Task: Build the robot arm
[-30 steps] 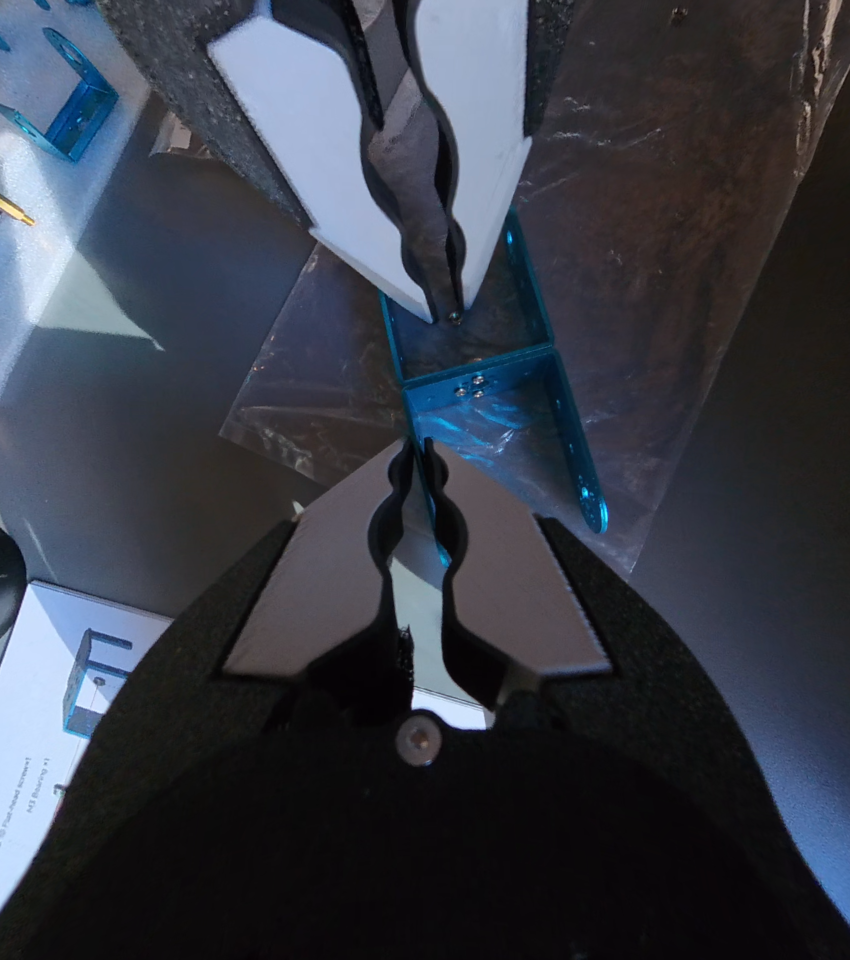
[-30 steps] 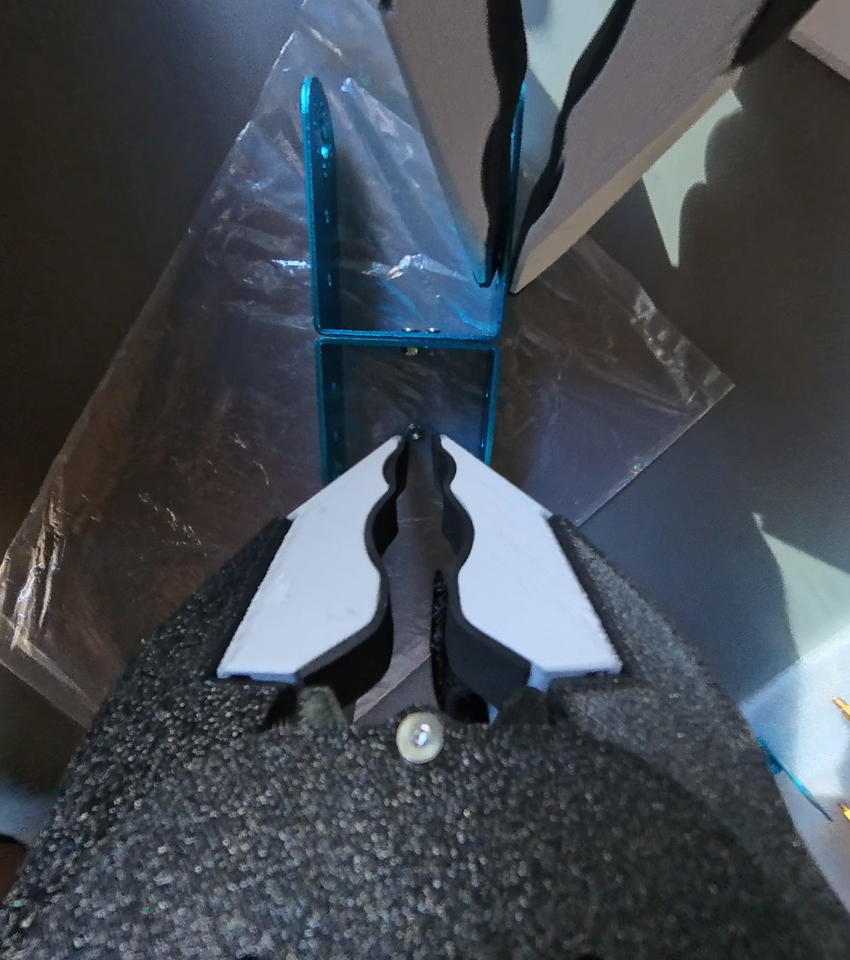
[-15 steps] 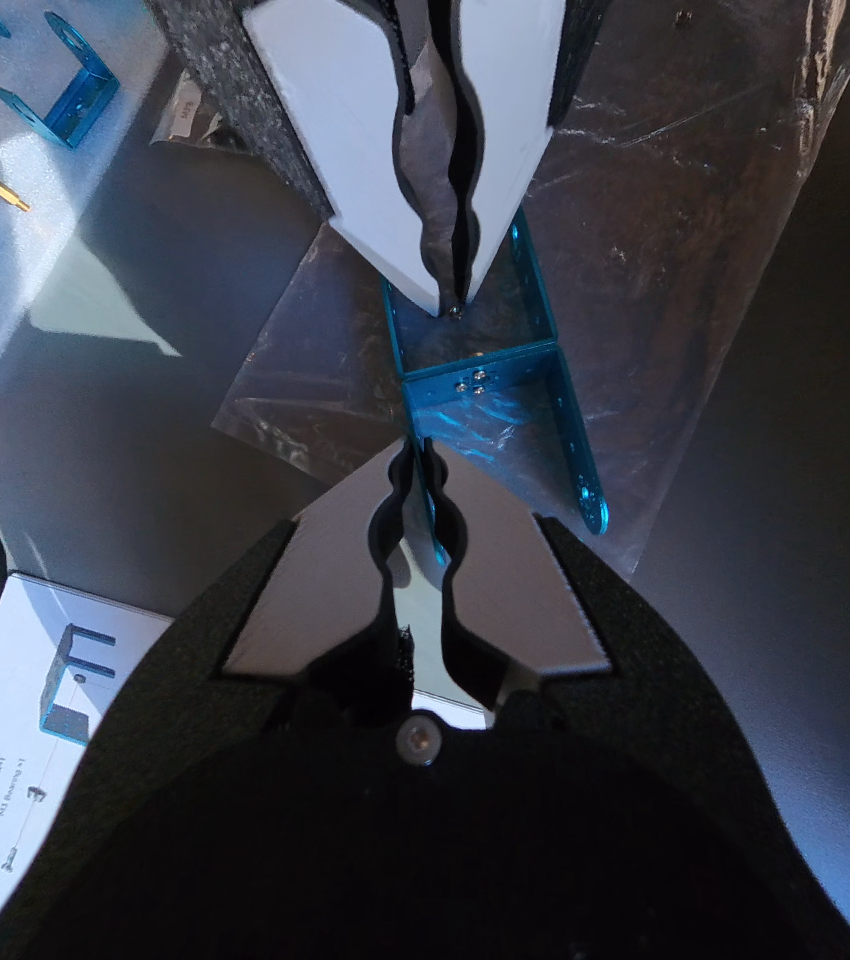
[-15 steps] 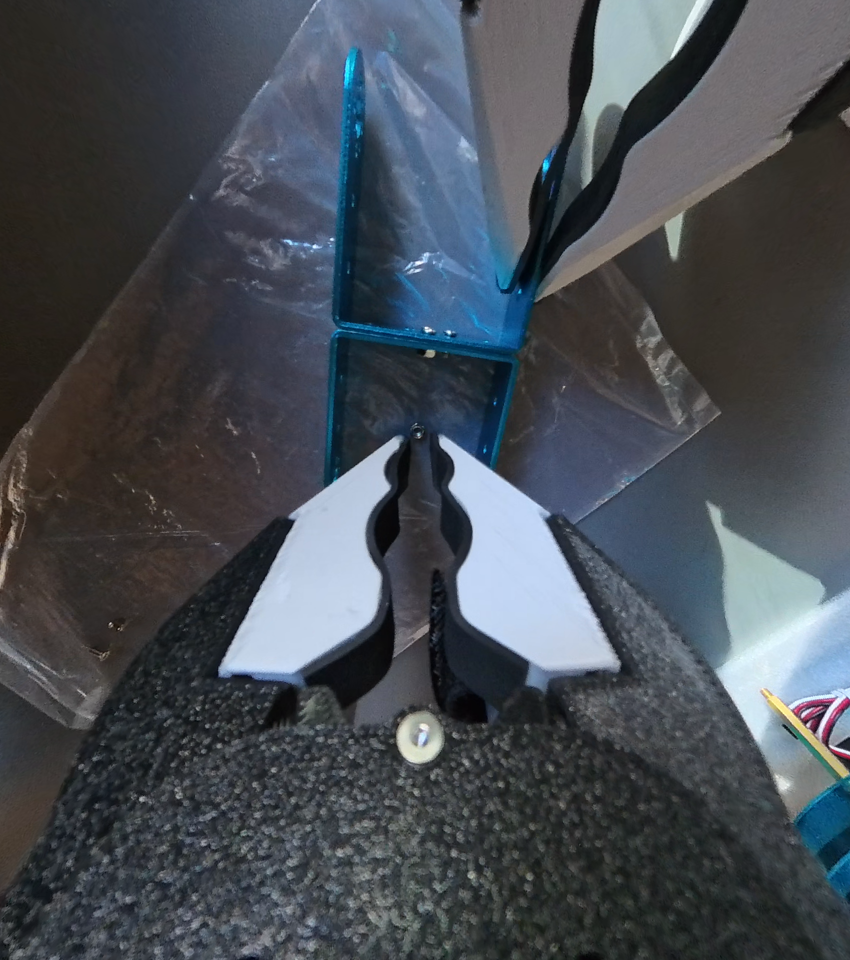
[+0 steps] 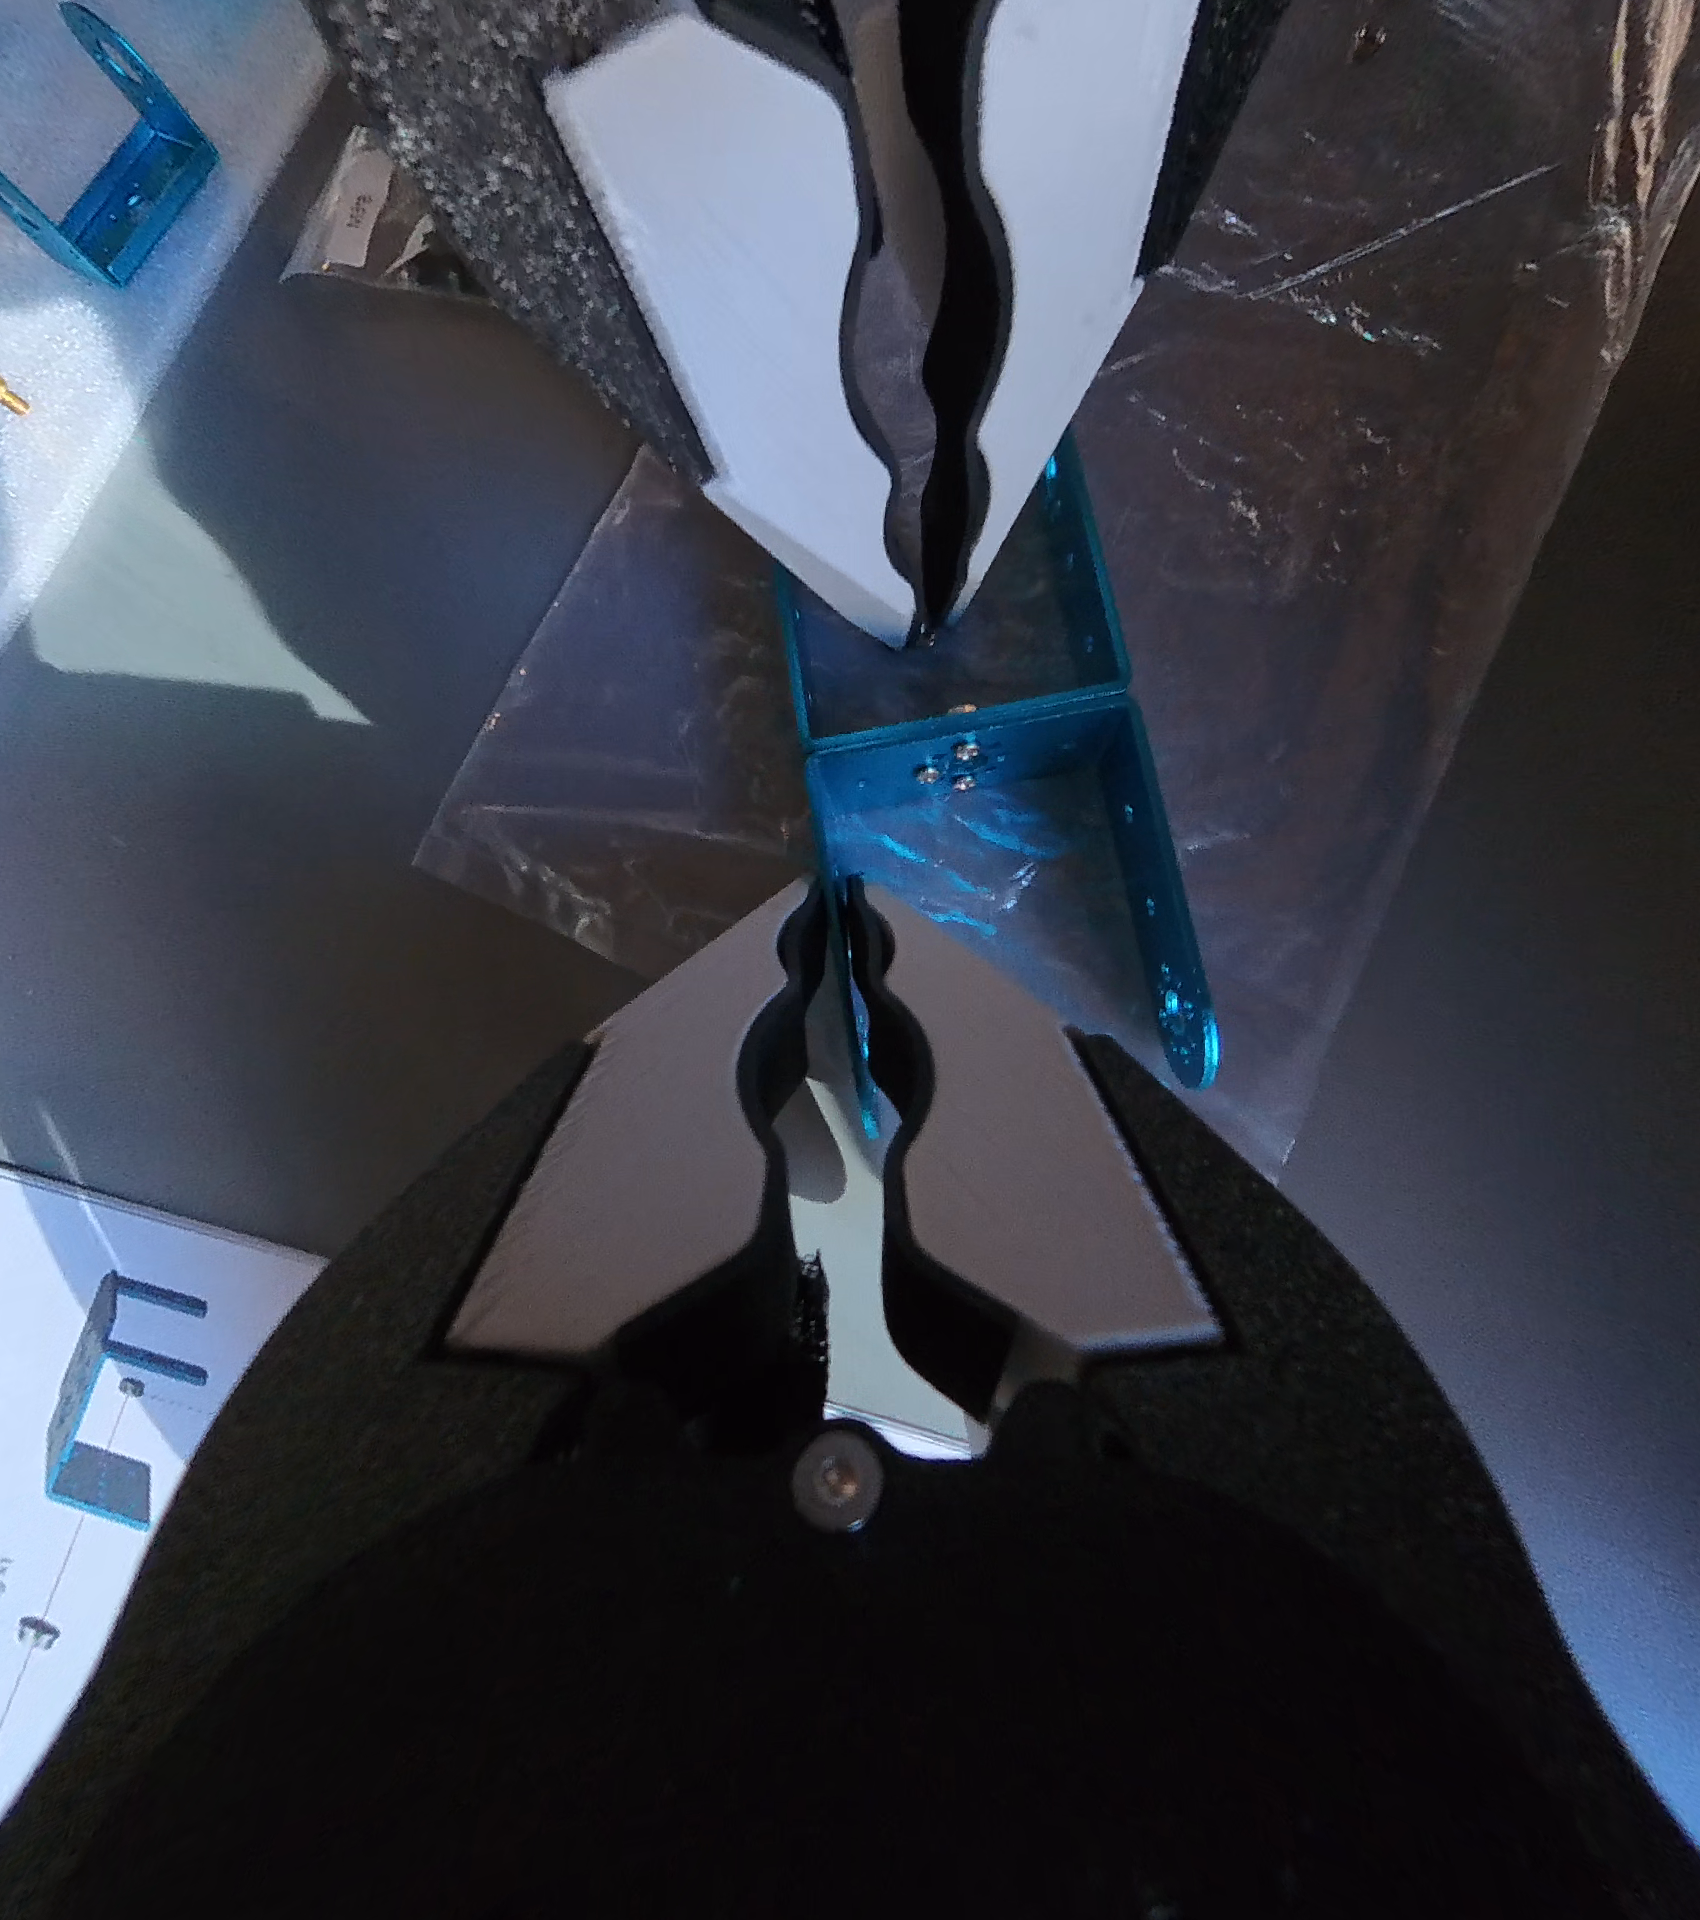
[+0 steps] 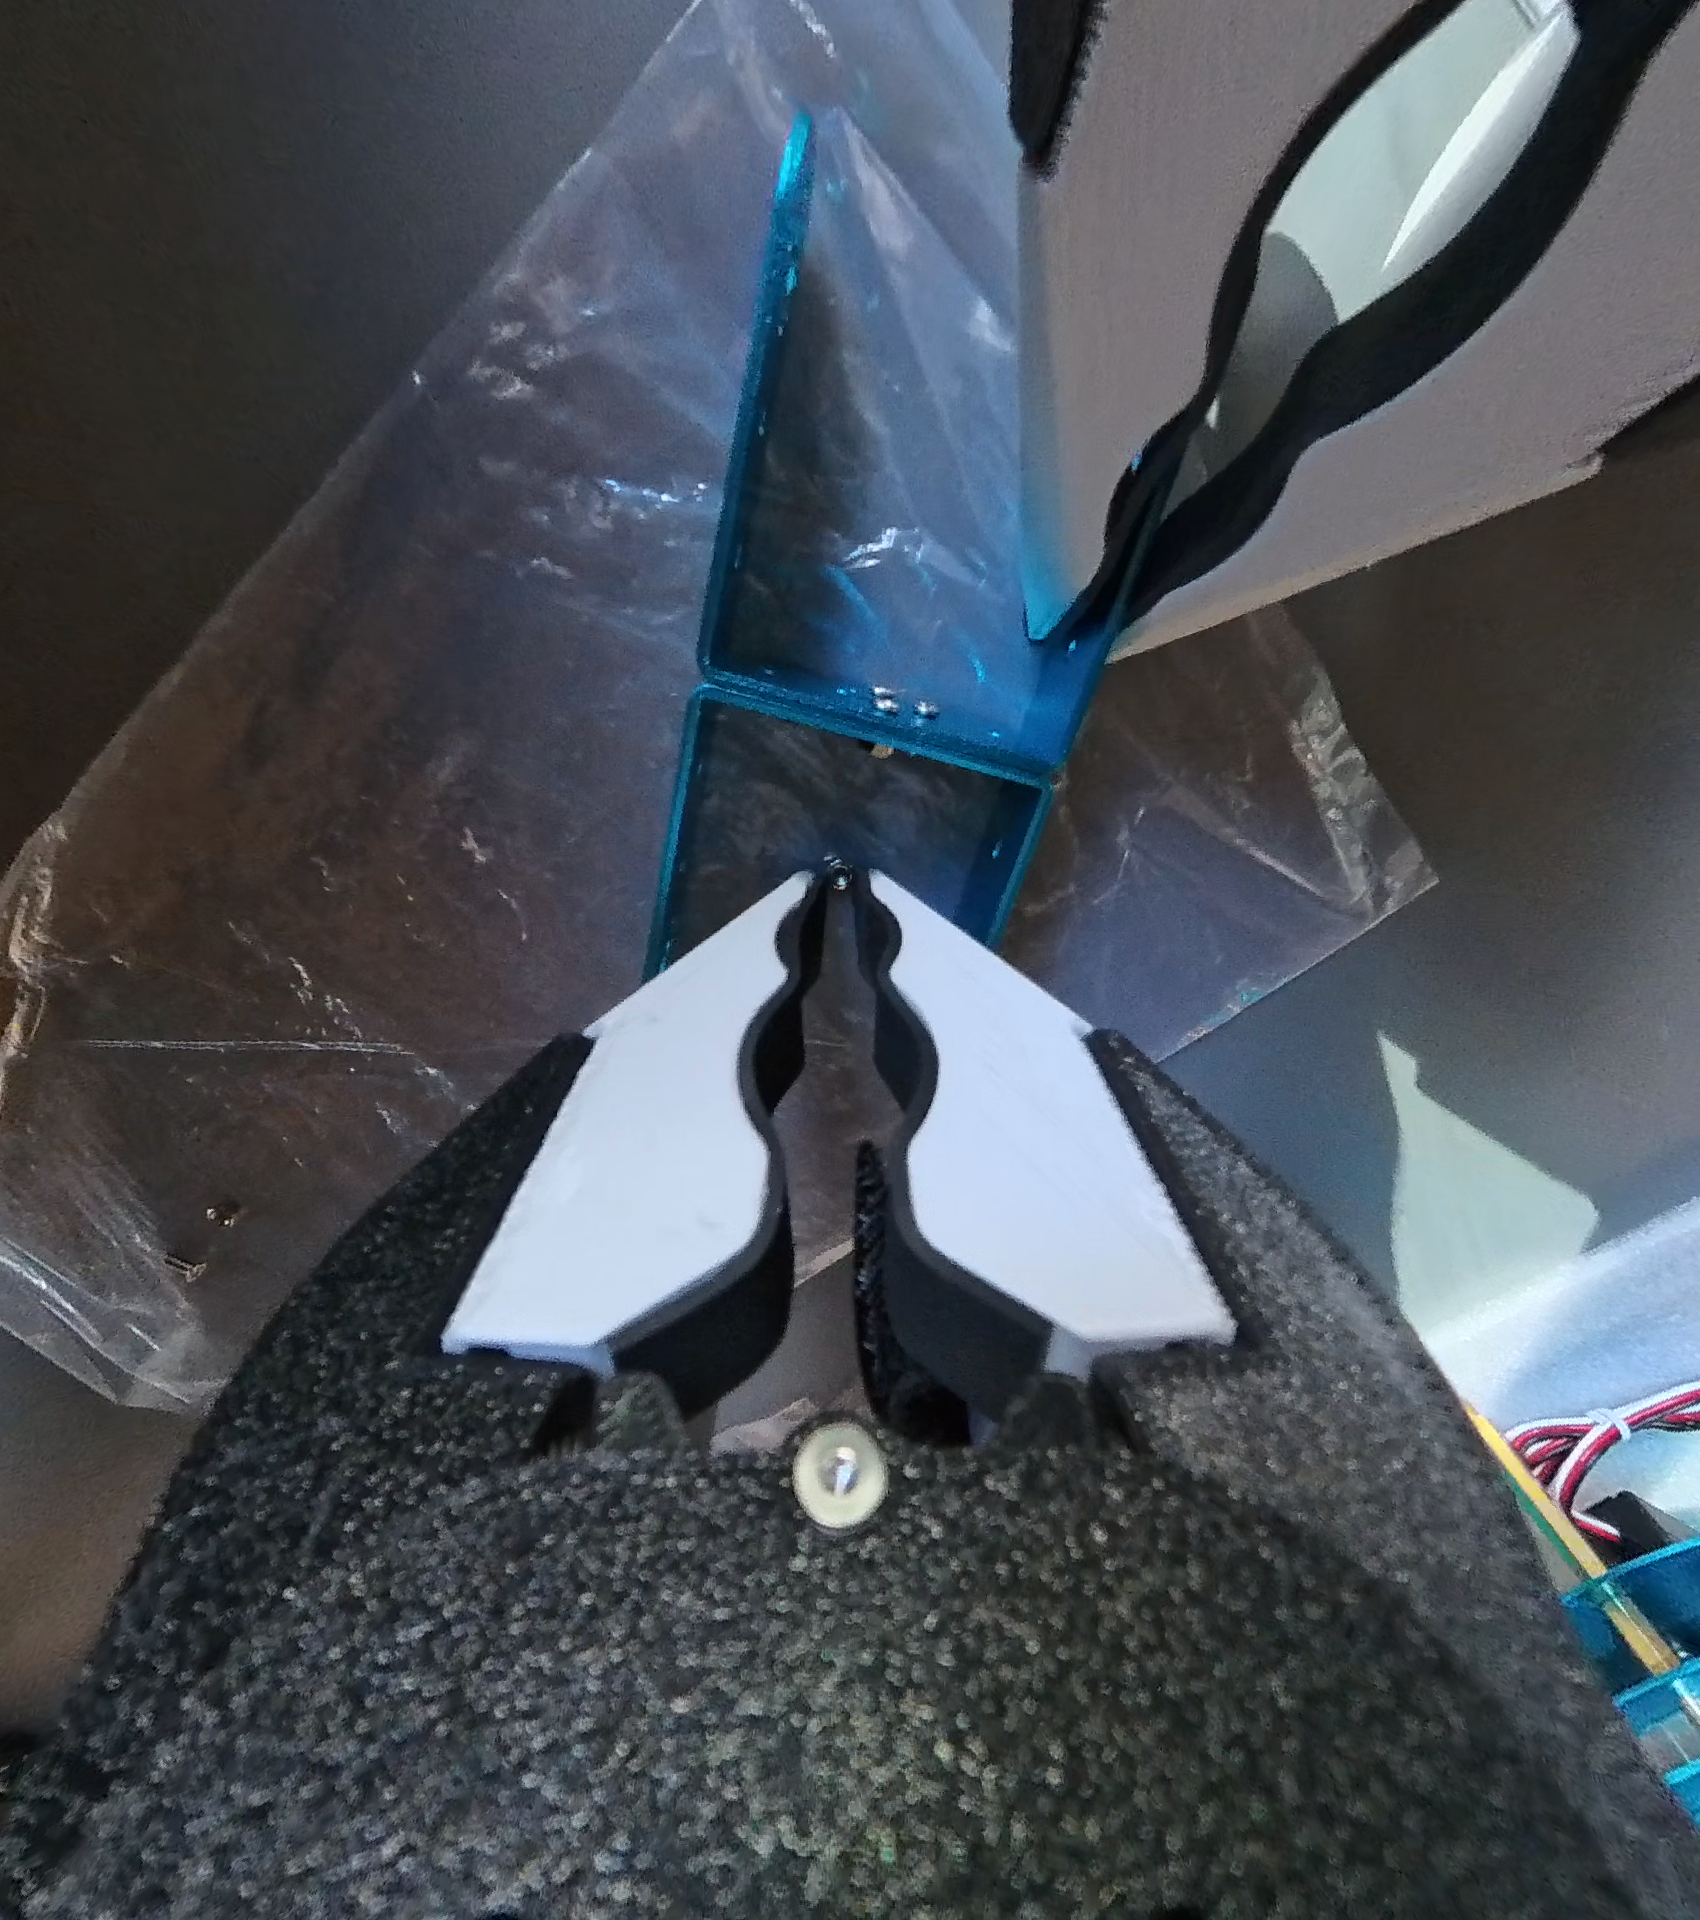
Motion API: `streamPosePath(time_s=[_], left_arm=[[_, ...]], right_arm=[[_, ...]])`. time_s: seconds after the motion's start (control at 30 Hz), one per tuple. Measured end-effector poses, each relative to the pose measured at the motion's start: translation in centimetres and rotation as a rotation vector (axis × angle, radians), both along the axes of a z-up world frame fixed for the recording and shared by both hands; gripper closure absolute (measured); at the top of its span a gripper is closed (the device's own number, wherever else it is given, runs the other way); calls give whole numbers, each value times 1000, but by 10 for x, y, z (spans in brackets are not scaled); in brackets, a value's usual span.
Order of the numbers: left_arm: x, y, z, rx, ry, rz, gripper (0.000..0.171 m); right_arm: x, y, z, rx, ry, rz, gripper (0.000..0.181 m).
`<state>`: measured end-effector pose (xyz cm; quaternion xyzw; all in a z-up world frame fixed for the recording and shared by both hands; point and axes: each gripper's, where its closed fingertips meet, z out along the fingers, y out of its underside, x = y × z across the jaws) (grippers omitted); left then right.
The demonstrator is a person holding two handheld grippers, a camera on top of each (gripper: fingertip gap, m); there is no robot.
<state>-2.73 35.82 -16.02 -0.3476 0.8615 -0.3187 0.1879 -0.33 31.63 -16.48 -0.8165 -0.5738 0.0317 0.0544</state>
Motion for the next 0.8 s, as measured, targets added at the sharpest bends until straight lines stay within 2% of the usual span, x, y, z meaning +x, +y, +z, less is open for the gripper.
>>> streamPosePath(time_s=[0.13, 0.4, 0.53, 0.6, 0.67, 0.8], left_arm=[[0, 0, 0, 6, 0, 3, 170], [4, -5, 0, 8, -8, -10, 170], [11, -14, 0, 19, 7, -34, 169], [15, -17, 0, 27, 4, -41, 165], [16, -20, 3, 12, -4, -43, 149], [21, -22, 8, -9, -30, -41, 146]], right_arm=[[-1, 1, 1, 32, 80, -27, 177], [4, -3, 22, 189, 509, -198, 177], [1, -10, 26, 271, 640, -239, 177], [0, -12, 24, 303, 661, -249, 177], [-1, -12, 20, 332, 636, -254, 177], [-6, -6, 21, 368, 630, -256, 177]])
